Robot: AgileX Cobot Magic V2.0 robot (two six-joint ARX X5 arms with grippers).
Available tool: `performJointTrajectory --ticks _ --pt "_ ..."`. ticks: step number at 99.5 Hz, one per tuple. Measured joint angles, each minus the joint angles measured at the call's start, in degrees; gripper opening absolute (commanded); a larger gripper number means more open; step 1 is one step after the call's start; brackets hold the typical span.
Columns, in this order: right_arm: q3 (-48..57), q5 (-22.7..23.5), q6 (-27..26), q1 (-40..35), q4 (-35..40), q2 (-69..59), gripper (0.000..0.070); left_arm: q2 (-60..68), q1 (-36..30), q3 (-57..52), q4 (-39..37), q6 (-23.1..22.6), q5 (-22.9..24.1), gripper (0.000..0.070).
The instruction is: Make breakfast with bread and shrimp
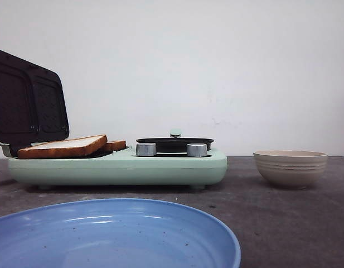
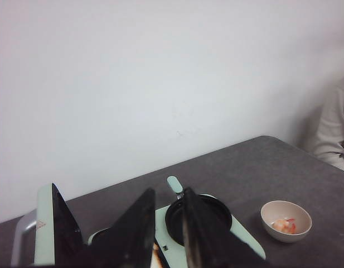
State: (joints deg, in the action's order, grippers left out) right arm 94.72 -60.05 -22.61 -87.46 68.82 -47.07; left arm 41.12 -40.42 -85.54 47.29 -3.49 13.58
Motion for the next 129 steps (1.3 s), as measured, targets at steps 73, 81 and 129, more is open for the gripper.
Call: performJointTrajectory --ticks 73,81,129 --pt "-4.87 30.99 32.22 -14.95 -37.77 -3.19 0.0007 -0.22 0.57 2.73 0.79 -7.67 17.33 0.0009" --pt "-4.87 35.01 35.04 -14.97 -38.47 -3.21 0.0007 -0.28 0.66 2.73 1.11 -6.73 15.32 0.0007" --pt "-4.87 36.85 40.89 -12.09 -37.79 -3.43 0.0007 10.23 0.74 3.02 8.68 5.73 -16.72 0.001"
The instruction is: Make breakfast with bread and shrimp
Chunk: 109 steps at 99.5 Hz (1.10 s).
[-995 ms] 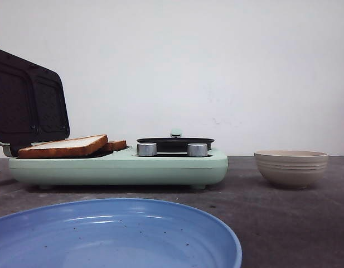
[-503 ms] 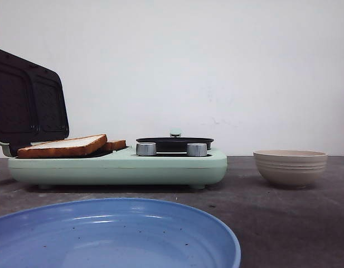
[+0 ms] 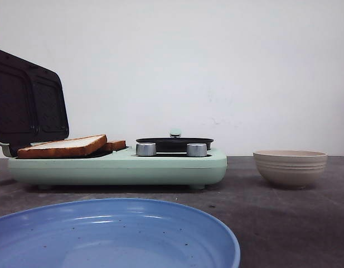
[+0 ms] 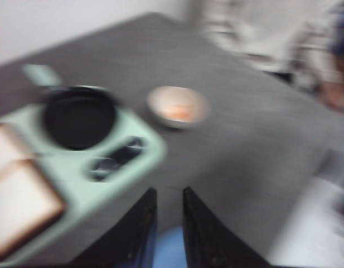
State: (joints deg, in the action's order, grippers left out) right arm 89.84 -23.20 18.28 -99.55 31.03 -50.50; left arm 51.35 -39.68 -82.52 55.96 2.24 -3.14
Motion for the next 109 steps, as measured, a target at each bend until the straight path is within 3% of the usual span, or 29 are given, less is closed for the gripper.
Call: performJointTrajectory --ticks 16,20,24,41,58,85,90,101,109 --pt "0.0 -2.32 0.0 0.28 0.59 0.0 0.0007 1.2 5.68 -0.02 -10.03 -3.08 21.38 0.0008" --pt "0.0 -2.32 0.0 0.28 0.94 0.0 0.0007 1.84 8.74 -0.02 -13.27 -4.31 24.3 0.0008" --pt "0.0 -2.32 0.0 0.28 1.27 0.0 0.0007 2.64 12.41 -0.02 -16.52 -5.29 24.17 0.0008" --pt "0.0 -2.32 -0.02 0.28 2.05 -0.07 0.0007 8.39 29.09 -0.24 -22.29 -6.08 13.68 0.0008" --pt "0.0 -2.36 -0.2 0.28 4.07 -0.11 0.0007 17.27 42.18 0.0 -24.26 -1.49 10.95 0.0008" --pt "0.0 -2.54 -0.55 0.28 5.05 -0.11 0.0007 24.33 52.57 -0.02 -26.16 6.36 -2.73 0.0042" --pt "0.0 -2.99 -0.55 0.28 5.4 -0.11 0.0006 26.21 54.01 -0.02 -25.81 8.48 -4.94 0.0104" --pt "0.0 -5.66 -0.57 0.28 6.88 -0.11 0.0007 29.9 56.87 -0.02 -25.51 14.43 -10.51 0.0345" --pt "0.0 -7.13 -0.59 0.28 8.07 -0.11 0.0007 31.8 58.01 -0.02 -25.64 19.15 -14.88 0.0381"
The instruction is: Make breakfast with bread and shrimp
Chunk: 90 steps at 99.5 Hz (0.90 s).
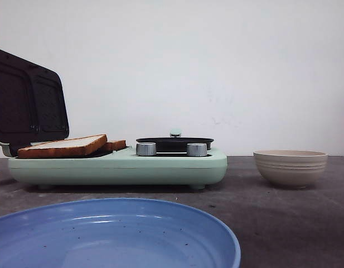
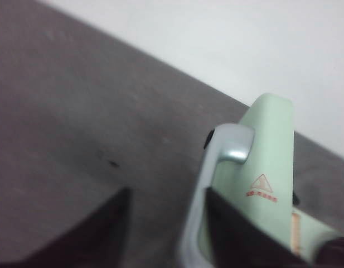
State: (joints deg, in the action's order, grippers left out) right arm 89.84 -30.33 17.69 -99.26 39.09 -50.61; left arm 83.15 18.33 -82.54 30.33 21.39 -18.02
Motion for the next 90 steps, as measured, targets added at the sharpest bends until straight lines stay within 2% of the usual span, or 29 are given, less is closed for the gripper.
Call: performJointTrajectory --ticks 16,30,56,71,90 --pt "0.0 -1.29 -0.02 0.0 0.81 0.0 0.0007 4.42 0.96 0.0 -0.5 7.41 -9.9 0.0388" --pt "0.0 -1.33 -0.04 0.0 1.51 0.33 0.0007 8.0 1.07 0.0 -0.59 11.15 -14.8 0.039" --pt "0.0 -1.51 -0.13 0.31 1.62 2.01 0.0007 8.96 1.01 0.0 -1.51 12.46 -14.97 0.0389" --pt "0.0 -4.09 -0.13 0.37 1.62 2.99 0.0007 10.32 0.96 0.0 -0.98 12.46 -14.97 0.0389" --pt "0.0 -4.17 -0.15 0.68 1.62 3.28 0.0007 10.82 0.11 0.0 -0.44 12.48 -14.93 0.0382"
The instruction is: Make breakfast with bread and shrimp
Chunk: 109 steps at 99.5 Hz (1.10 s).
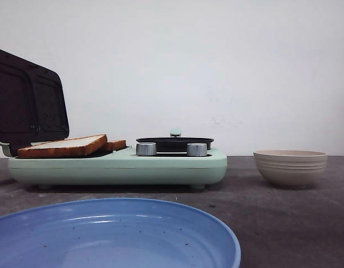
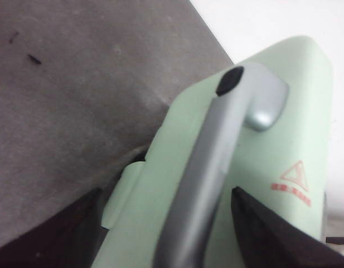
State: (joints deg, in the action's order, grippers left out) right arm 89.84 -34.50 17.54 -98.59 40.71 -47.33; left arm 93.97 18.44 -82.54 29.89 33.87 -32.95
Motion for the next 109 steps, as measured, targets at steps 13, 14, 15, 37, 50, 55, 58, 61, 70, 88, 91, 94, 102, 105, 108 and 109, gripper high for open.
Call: performJointTrajectory --ticks 13,14,15,37,50,55,58,61,70,88,91,94,102,105,108,109 --pt "0.0 0.0 -0.02 0.0 0.0 0.0 0.0007 0.0 -0.33 0.0 -0.61 0.02 0.02 0.0235" --pt "0.0 0.0 -0.02 0.0 0.0 0.0 0.0007 0.0 -0.35 0.0 -0.63 0.02 0.02 0.0222" --pt "0.0 0.0 -0.02 0.0 0.0 0.0 0.0007 0.0 -0.35 0.0 -0.68 0.02 0.02 0.0213" --pt "0.0 0.0 -1.22 0.0 0.0 0.0 0.0006 0.0 -1.88 0.0 -0.92 0.33 0.07 0.0" --pt "0.0 0.0 -1.9 0.0 -0.04 0.0 0.0007 -0.02 -2.49 -0.22 -0.68 1.16 0.07 0.0" --pt "0.0 0.0 -2.38 0.0 -0.09 0.0 0.0007 -0.07 -2.71 -0.22 -0.68 1.14 0.15 0.0" --pt "0.0 0.0 -2.51 0.0 -0.13 0.0 0.0007 -0.09 -2.86 -0.22 -0.7 1.11 0.17 0.0" --pt "0.0 0.0 -2.64 0.0 -0.17 0.0 0.0007 -0.17 -3.04 -0.22 -0.72 1.07 0.22 0.0" --pt "0.0 0.0 -2.95 0.0 -0.22 0.0 0.0007 -0.31 -3.96 -0.35 -0.85 0.68 0.2 0.0" --pt "0.0 0.0 -3.02 0.0 -0.7 0.0 0.0007 -0.72 -7.5 -0.5 -2.1 -0.33 -0.35 0.0" --pt "0.0 0.0 -3.02 0.0 -1.01 0.0 0.0007 -0.72 -8.22 -0.55 -2.36 -0.42 -0.46 0.0" --pt "0.0 0.0 -3.04 0.0 -1.11 0.0 0.0007 -0.72 -8.96 -0.55 -2.62 -0.52 -0.5 0.0" --pt "0.0 0.0 -3.02 0.0 -1.11 0.0 0.0006 -0.74 -10.91 -0.63 -2.78 -1.25 -0.39 0.0" --pt "0.0 0.0 -3.02 0.0 -1.09 0.0 0.0007 -0.74 -11.63 -0.63 -2.8 -1.6 -0.24 0.0" --pt "0.0 -0.02 -3.02 0.0 -1.09 0.0 0.0006 -0.74 -12.39 -0.63 -2.82 -1.9 0.07 0.0" --pt "0.0 0.0 -3.02 0.0 -1.09 0.0 0.0006 -0.74 -12.63 -0.63 -2.82 -2.03 0.17 0.0"
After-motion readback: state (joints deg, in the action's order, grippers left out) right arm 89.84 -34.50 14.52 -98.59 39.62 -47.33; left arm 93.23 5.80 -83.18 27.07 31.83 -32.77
